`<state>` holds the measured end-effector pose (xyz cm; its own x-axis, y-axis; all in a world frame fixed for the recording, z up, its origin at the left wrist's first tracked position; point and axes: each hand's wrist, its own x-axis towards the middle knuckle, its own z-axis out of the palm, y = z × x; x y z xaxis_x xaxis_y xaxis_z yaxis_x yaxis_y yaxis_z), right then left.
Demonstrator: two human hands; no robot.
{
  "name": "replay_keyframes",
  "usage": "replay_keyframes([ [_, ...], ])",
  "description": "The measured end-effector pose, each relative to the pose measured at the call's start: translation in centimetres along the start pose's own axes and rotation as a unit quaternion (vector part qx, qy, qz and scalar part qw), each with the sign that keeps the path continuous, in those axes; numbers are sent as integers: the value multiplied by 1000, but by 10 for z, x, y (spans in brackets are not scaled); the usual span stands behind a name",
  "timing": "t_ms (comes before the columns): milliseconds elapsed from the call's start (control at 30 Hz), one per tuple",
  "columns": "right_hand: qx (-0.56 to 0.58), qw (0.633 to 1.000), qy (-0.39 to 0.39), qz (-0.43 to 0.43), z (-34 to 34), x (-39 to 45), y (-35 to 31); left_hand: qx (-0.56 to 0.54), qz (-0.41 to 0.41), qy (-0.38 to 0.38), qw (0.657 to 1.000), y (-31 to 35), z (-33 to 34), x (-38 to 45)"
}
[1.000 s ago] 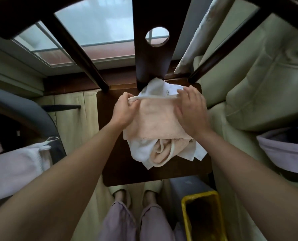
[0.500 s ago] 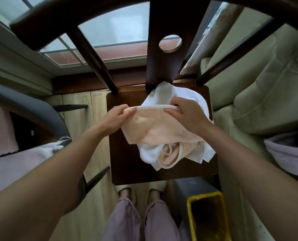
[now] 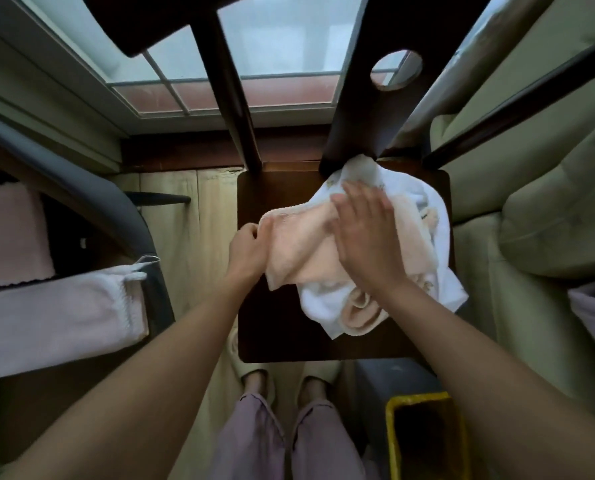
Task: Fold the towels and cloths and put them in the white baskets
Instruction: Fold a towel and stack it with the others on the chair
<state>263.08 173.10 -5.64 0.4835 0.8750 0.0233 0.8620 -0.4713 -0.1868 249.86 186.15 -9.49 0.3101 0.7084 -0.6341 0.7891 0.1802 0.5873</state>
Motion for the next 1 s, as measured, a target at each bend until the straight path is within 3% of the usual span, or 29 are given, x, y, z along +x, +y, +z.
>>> replay_keyframes([
  [133, -17, 996, -90, -20, 32, -12, -9, 5, 32, 51, 998, -5, 11, -4],
  [300, -39, 991, -125, -18, 64, -18, -6, 28, 79, 133, 988, -4, 12, -6],
  [533, -34, 990, -130, -42, 86, -31, 0, 94, 112, 114, 983, -18, -14, 25],
  [833, -22, 988, -150, -23, 85, -29, -1, 107, 32, 150, 982, -15, 2, -4],
  [1000, -57, 984, -159, -52, 84, -30, 0, 153, 100, 169, 969, -9, -2, -6],
])
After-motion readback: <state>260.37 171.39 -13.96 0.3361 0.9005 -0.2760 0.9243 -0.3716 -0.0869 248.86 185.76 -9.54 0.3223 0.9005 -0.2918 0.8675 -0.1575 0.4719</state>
